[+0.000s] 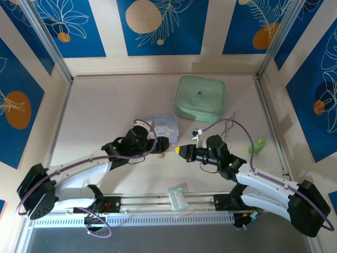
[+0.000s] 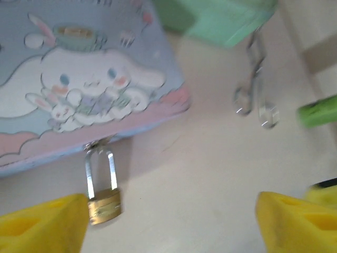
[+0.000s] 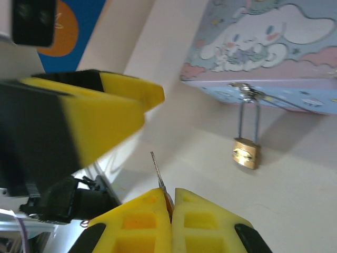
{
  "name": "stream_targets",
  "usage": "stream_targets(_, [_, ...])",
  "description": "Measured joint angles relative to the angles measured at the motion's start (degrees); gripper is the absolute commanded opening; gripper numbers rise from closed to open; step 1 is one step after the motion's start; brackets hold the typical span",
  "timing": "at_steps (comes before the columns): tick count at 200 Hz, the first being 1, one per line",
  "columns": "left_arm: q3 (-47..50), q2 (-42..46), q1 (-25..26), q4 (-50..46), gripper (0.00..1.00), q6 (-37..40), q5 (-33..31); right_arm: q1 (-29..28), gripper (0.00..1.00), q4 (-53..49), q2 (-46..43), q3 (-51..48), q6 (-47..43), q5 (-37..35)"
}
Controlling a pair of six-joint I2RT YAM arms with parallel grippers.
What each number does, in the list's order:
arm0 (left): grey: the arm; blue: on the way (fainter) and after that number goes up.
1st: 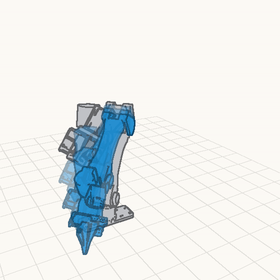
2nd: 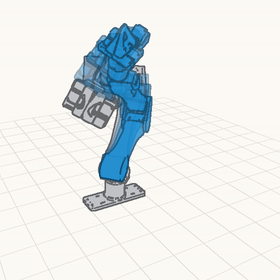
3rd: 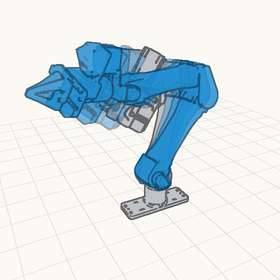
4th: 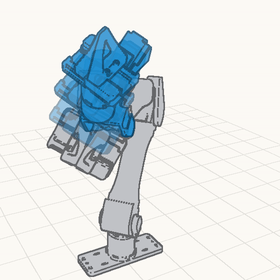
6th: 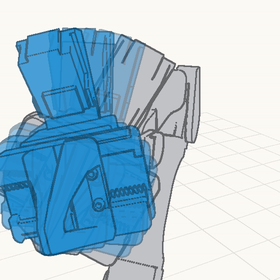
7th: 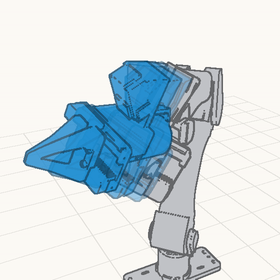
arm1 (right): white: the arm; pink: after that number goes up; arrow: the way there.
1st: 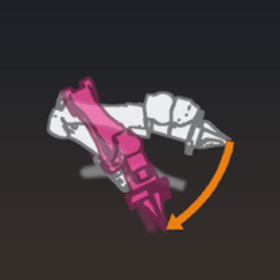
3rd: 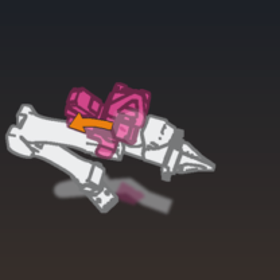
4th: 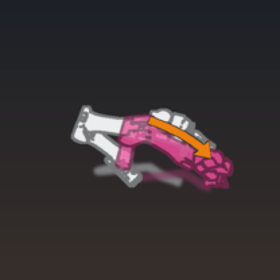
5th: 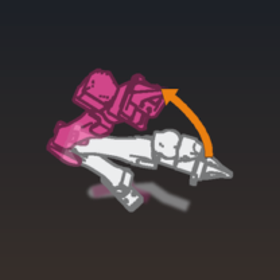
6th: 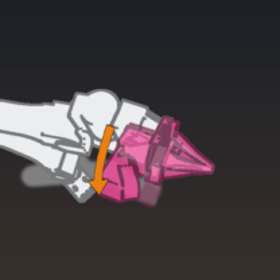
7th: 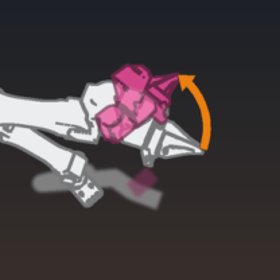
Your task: Unlock the padlock with the key
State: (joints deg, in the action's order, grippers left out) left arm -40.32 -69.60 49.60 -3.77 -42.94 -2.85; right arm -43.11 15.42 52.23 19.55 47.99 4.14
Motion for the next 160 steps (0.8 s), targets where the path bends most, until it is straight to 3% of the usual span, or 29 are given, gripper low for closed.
stream_targets(38, [0.04,-7.56,0.00,-0.04,0.68,2.29,-0.20,0.02,0.00,-3.96,-0.07,0.22,-0.22,-2.25])
stream_targets(60, [0.17,-11.96,0.00,1.25,0.57,2.99,-0.26,0.00,0.00,-4.81,-0.07,0.22,-0.24,-2.56])
stream_targets(107, [1.92,-19.43,0.00,10.32,0.57,2.49,-1.68,0.02,0.00,-4.79,-0.98,0.20,-0.42,-2.69])
stream_targets(160, [1.92,-21.22,0.00,11.98,0.52,1.38,-1.84,0.02,0.00,-4.76,-1.20,-0.63,-0.39,-3.04])
